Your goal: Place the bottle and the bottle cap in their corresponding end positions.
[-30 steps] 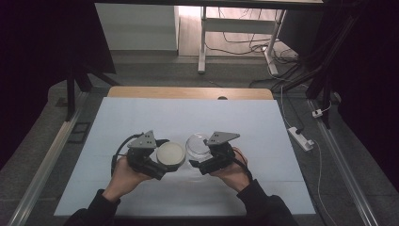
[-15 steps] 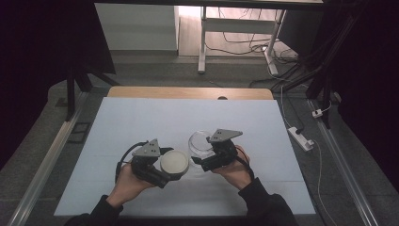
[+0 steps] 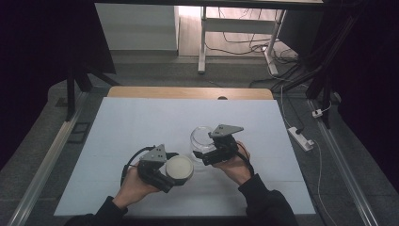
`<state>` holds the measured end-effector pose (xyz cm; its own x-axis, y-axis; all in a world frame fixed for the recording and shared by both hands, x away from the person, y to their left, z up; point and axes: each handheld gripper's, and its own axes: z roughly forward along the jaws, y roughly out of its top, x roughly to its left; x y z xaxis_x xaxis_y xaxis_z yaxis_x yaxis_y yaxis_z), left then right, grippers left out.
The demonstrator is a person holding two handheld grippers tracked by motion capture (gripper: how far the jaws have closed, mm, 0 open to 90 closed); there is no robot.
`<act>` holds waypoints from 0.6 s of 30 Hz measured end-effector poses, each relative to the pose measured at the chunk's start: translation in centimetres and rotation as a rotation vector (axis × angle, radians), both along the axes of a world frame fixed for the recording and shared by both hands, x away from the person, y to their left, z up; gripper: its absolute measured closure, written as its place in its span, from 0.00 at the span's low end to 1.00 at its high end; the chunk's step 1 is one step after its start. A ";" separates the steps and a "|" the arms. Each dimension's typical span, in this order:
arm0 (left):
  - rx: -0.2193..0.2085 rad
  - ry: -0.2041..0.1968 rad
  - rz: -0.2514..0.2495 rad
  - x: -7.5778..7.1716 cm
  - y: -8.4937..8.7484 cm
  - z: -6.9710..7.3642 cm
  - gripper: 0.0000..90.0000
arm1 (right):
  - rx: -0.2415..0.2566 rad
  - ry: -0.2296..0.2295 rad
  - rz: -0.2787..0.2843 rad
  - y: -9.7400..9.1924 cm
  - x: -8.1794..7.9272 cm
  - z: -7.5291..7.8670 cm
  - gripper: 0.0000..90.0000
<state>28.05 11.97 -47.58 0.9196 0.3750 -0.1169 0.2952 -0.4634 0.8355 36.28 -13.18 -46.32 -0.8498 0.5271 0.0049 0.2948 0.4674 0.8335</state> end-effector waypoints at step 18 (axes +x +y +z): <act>0.003 -0.031 -0.032 0.8 -1.6 -2.3 0.09 | -0.008 0.004 -0.027 0.6 1.6 -0.4 0.08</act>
